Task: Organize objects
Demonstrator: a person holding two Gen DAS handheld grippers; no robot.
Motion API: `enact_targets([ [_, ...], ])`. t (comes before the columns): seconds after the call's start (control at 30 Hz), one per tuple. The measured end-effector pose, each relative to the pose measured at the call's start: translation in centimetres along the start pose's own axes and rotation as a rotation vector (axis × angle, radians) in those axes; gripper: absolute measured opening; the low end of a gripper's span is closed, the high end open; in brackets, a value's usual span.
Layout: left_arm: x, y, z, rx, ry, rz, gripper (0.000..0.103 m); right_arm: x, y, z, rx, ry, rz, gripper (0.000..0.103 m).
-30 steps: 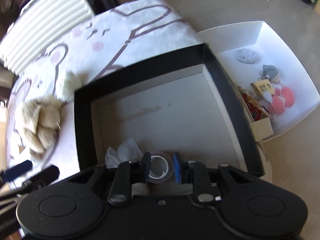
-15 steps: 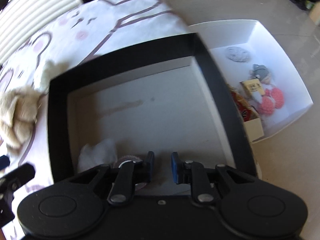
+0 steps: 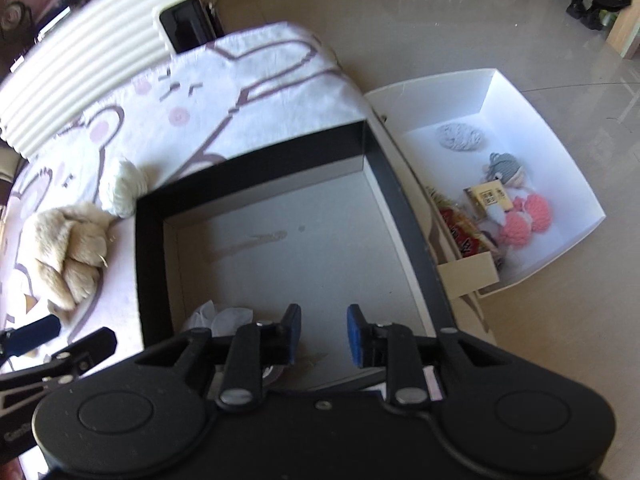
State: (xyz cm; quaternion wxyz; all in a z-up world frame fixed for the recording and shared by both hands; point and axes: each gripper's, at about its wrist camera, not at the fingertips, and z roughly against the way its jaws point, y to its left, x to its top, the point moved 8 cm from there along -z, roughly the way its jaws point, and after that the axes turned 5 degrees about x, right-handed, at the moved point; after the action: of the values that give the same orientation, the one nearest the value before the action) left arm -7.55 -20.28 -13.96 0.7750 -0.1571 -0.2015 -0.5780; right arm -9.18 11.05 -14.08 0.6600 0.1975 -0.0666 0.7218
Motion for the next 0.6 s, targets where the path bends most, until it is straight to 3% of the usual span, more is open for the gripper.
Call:
enact_targets([
  [0.2,-0.4,-0.5,1.1,0.005,-0.008,-0.017,0.071,0.0,-0.4,2.2,-0.044,-0.026,0.01,0.043],
  [0.6,-1.6,-1.0,1.9,0.021,0.017,-0.042,0.094,-1.2,-0.8,4.1,-0.1,-0.024,0.058,0.066],
])
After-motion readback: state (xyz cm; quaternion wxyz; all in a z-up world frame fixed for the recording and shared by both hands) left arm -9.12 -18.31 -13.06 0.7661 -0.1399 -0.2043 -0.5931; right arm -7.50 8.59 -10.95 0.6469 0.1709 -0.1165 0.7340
